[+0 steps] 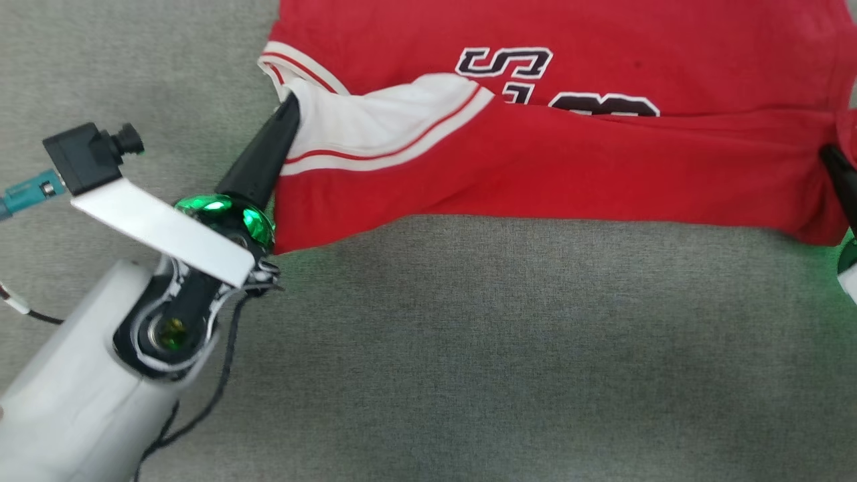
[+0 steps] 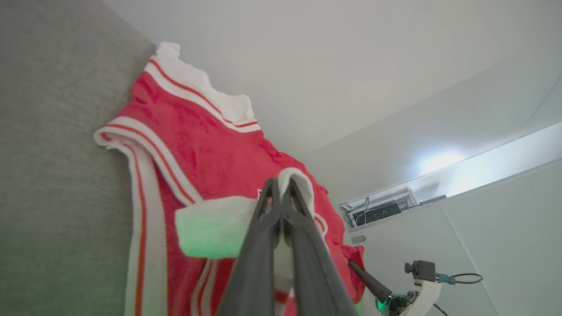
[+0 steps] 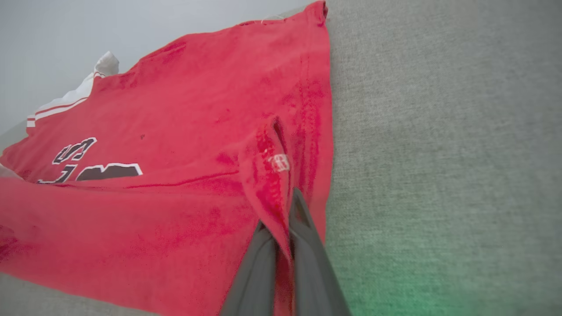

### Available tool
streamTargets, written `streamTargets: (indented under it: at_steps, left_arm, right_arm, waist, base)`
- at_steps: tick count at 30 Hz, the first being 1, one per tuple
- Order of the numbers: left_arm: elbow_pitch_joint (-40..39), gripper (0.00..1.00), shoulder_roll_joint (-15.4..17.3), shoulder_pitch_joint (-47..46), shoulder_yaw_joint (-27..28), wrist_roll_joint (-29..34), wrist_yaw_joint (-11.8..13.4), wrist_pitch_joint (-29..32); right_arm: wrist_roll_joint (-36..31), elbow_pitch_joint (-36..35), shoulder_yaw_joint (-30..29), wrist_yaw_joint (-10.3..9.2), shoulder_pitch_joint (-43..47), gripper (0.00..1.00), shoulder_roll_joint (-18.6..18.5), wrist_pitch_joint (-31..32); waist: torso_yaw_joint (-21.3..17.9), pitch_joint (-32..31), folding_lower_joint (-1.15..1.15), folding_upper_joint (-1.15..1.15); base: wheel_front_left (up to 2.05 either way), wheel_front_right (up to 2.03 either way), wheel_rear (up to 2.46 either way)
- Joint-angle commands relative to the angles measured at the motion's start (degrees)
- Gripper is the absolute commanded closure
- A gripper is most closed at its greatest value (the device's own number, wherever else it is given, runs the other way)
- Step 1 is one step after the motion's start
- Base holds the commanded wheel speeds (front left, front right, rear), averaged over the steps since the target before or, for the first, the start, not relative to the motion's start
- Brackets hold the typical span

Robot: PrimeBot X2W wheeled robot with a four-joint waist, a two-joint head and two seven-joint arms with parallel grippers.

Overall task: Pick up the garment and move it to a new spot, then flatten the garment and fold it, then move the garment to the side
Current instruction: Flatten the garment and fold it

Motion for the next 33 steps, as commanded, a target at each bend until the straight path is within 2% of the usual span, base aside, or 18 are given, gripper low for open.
streamTargets:
  at_steps: [1,6,11,12,13,14,15,16,21,26,28,30,33]
  left_arm:
    - [0.88,1.00,0.12,-0.79,-0.01,-0.25,0.04,0.51]
    - [9.81,1.00,-0.05,-3.68,-1.30,0.77,0.10,2.02]
    - [15.18,0.98,0.76,-4.59,-3.36,3.01,0.18,1.73]
    - [15.87,0.89,0.91,-4.77,-4.07,3.08,0.18,1.69]
    - [16.33,0.74,1.18,-4.91,-4.75,3.67,0.18,1.56]
    - [16.68,0.55,1.73,-5.27,-5.49,4.52,0.19,1.45]
    - [16.74,0.00,2.27,-5.71,-6.16,5.12,0.29,1.30]
    - [16.58,0.00,3.08,-6.21,-6.94,5.98,0.31,1.42]
    - [14.44,0.00,7.86,-10.99,-11.93,11.03,0.11,2.31]
    - [12.58,0.00,13.39,-16.31,-16.96,16.29,0.09,8.30]
    - [11.51,0.00,14.90,-17.85,-18.60,17.04,0.08,12.24]
    - [9.98,0.00,16.20,-18.67,-20.20,15.20,0.28,18.58]
    - [5.52,0.00,18.28,-19.16,-21.70,11.04,1.85,27.98]
  right_arm:
    - [-0.09,0.38,0.28,0.00,-0.98,1.00,0.20,-0.49]
    - [-0.83,3.51,3.25,-0.01,-3.38,1.00,0.21,-2.05]
    - [-0.83,5.21,5.36,-0.02,-3.98,1.00,-0.05,-3.55]
    - [-0.91,5.23,5.79,-0.02,-3.99,1.00,-0.09,-4.00]
    - [-0.99,5.22,6.19,-0.02,-3.98,0.86,-0.15,-4.46]
    - [-1.08,5.10,6.52,-0.02,-3.93,0.67,-0.27,-4.90]
    - [-1.11,4.92,6.76,-0.01,-3.85,0.17,-0.35,-5.16]
    - [-1.09,4.64,6.83,0.00,-3.81,0.00,-0.43,-5.67]
    - [-1.21,2.91,7.23,0.00,-3.17,0.00,-1.30,-6.10]
    - [-1.80,0.41,7.39,0.00,-2.09,0.00,-1.59,-5.38]
    - [-1.77,-0.25,7.36,0.00,-1.54,0.00,-1.54,-4.96]
    - [-2.04,-0.52,7.11,0.00,-1.06,0.00,-1.44,-4.81]
    - [-2.25,-1.16,6.77,0.00,-1.08,0.00,-1.10,-4.37]
  waist:
    - [-0.41,1.09,0.00,0.00]
    - [-1.39,3.67,0.00,0.00]
    - [-2.08,4.00,0.00,0.00]
    - [-2.18,3.83,0.00,0.00]
    - [-2.21,3.63,0.00,0.00]
    - [-2.22,3.35,0.00,0.00]
    - [-2.22,3.04,0.00,0.00]
    - [-2.19,2.69,0.00,0.00]
    - [-1.73,0.57,0.00,0.00]
    - [-0.90,-1.57,0.00,0.00]
    - [-0.71,-2.23,0.00,0.00]
    - [-0.48,-2.79,0.00,0.00]
    - [-0.40,-3.16,0.00,0.00]
  base:
    - [0.00,0.00,0.00]
    - [0.00,0.00,0.00]
    - [0.00,0.00,0.00]
    - [0.00,0.00,0.00]
    - [0.00,0.00,0.00]
    - [0.00,0.00,0.00]
    - [0.00,0.00,0.00]
    - [0.00,0.00,0.00]
    - [0.00,0.00,0.00]
    - [0.00,0.00,0.00]
    - [0.00,0.00,0.00]
    - [0.00,0.00,0.00]
    - [0.00,0.00,0.00]
